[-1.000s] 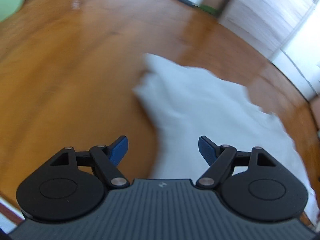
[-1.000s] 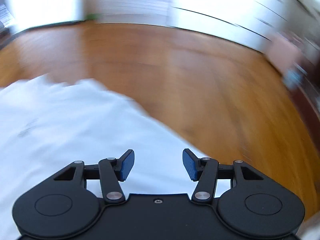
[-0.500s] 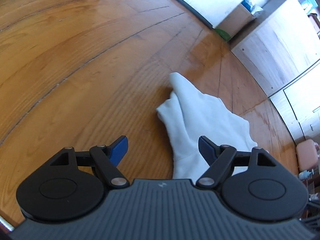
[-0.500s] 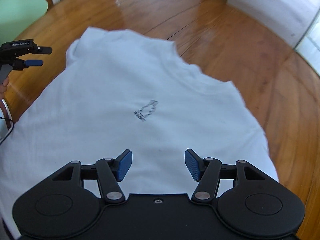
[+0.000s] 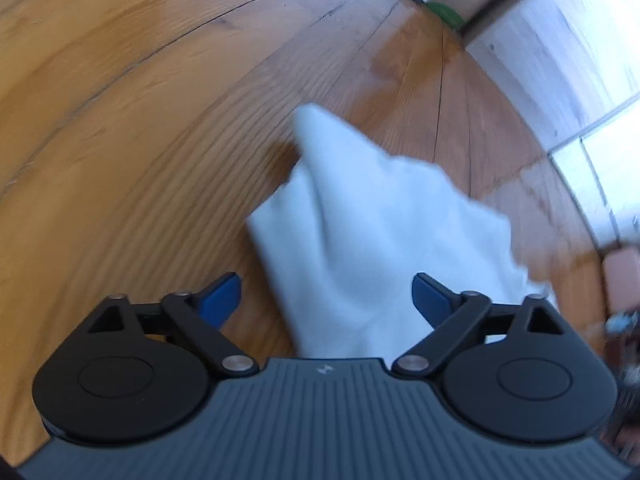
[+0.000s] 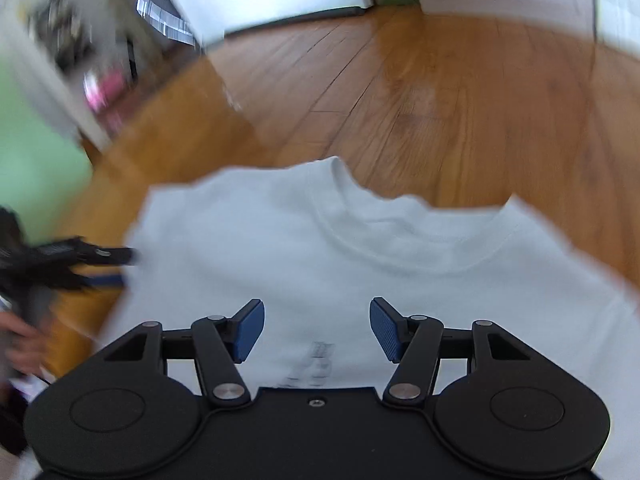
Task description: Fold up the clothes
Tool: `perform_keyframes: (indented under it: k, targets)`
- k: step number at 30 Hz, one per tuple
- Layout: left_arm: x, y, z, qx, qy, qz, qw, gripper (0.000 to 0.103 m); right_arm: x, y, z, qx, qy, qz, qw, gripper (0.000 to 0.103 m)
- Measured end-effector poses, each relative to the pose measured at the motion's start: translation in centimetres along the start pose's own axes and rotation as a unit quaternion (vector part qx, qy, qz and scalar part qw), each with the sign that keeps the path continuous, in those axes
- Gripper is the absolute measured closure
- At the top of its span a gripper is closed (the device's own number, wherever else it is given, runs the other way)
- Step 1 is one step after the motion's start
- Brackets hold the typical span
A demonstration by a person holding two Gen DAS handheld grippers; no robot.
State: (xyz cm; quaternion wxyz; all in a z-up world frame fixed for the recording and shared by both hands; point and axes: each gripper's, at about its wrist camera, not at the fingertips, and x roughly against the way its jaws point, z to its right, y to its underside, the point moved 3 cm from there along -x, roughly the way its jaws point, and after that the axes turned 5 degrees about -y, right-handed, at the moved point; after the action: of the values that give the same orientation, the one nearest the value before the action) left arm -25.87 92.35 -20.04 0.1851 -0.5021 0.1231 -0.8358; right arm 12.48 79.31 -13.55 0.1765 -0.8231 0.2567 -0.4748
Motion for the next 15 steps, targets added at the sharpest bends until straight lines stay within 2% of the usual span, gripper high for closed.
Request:
perform_keyframes:
  k: [1, 2, 3, 5, 8, 9, 11, 13, 15]
  targets:
    - [-0.5, -0.3, 0.2, 0.008, 0.014, 0.008, 0.9998, 0.024, -0.1, 0.4, 0.4, -0.017, -0.014, 0.009, 1.0, 0.039]
    - [-0.8, -0.6, 0.6, 0.012, 0.026, 0.011, 0.9995, 0.043, -0.1, 0.8, 0.8, -0.029, -0.019, 0.017, 0.999, 0.039]
    - [-1.1, -0.6, 1.2, 0.004, 0.034, 0.003, 0.9994, 0.089, -0.2, 1.2, 1.1, -0.042, -0.021, 0.023, 0.999, 0.039]
    - [-0.3, -0.3, 2.9, -0.021, 0.058, 0.004, 0.9981, 0.091, -0.3, 2.0, 1.9, -0.082, -0.033, 0.033, 0.996, 0.039]
    - [4.0, 1.7, 6.4, -0.061, 0.124, 0.036, 0.9897, 0.091, 0.3, 2.8, 3.5, -0.149, -0.039, 0.046, 0.987, 0.039]
    - [5.4, 2.7, 7.6, -0.074, 0.148, 0.04, 0.9854, 0.091, 0.7, 3.0, 4.0, -0.167, -0.025, 0.049, 0.984, 0.04]
    - [8.1, 5.5, 10.2, -0.101, 0.193, 0.038, 0.9753, 0.091, 1.8, 3.5, 4.4, -0.161, 0.018, 0.066, 0.985, 0.04]
    - [9.1, 9.4, 12.2, -0.122, 0.231, 0.016, 0.9652, 0.091, 3.4, 4.1, 4.4, -0.134, 0.062, 0.079, 0.986, 0.04]
    - [7.3, 14.1, 13.4, -0.128, 0.25, -0.04, 0.959, 0.09, 5.6, 4.8, 4.8, -0.143, 0.071, 0.101, 0.982, 0.04]
